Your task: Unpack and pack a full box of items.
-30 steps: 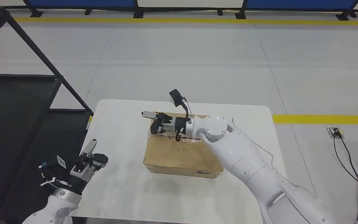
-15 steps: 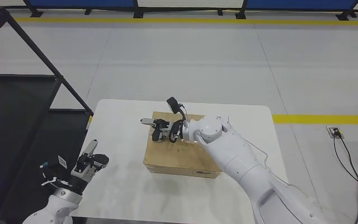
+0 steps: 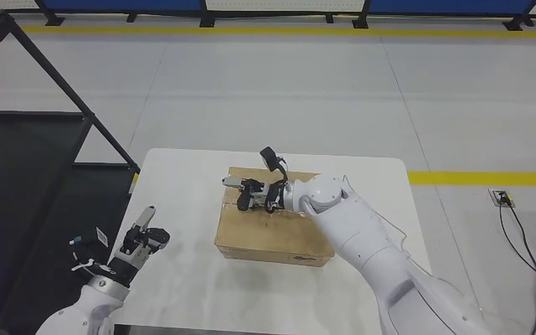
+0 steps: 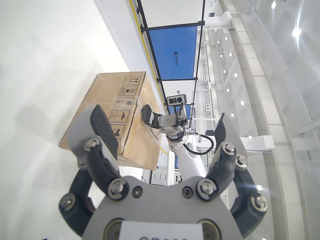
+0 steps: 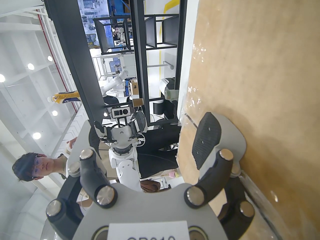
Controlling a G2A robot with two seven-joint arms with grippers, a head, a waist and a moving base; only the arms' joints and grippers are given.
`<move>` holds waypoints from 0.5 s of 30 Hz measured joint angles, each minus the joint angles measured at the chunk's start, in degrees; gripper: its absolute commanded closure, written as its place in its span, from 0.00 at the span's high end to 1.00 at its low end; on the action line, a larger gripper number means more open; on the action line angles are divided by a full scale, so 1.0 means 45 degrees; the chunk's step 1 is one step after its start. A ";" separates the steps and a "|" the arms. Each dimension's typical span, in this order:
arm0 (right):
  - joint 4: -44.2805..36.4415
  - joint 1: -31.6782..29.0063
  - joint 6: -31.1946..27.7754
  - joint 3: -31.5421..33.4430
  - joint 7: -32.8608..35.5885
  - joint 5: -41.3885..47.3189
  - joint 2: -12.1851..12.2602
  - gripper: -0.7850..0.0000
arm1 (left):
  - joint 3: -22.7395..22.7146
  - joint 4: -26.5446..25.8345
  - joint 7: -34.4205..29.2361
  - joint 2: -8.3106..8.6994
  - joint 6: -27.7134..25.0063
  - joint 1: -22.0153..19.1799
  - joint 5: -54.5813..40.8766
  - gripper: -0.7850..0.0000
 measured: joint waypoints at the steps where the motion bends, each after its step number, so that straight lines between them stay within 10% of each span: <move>1: 0.0022 0.0008 0.0006 0.0052 0.0070 -0.0045 0.0039 1.00 | 0.0031 0.0017 -0.0007 0.0006 0.0016 -0.0031 0.0013 1.00; 15: -0.0759 -0.0302 0.0191 0.0948 0.1194 -0.1371 0.1114 1.00 | 0.0705 0.0271 -0.0176 0.0104 0.0244 -0.0646 0.0311 1.00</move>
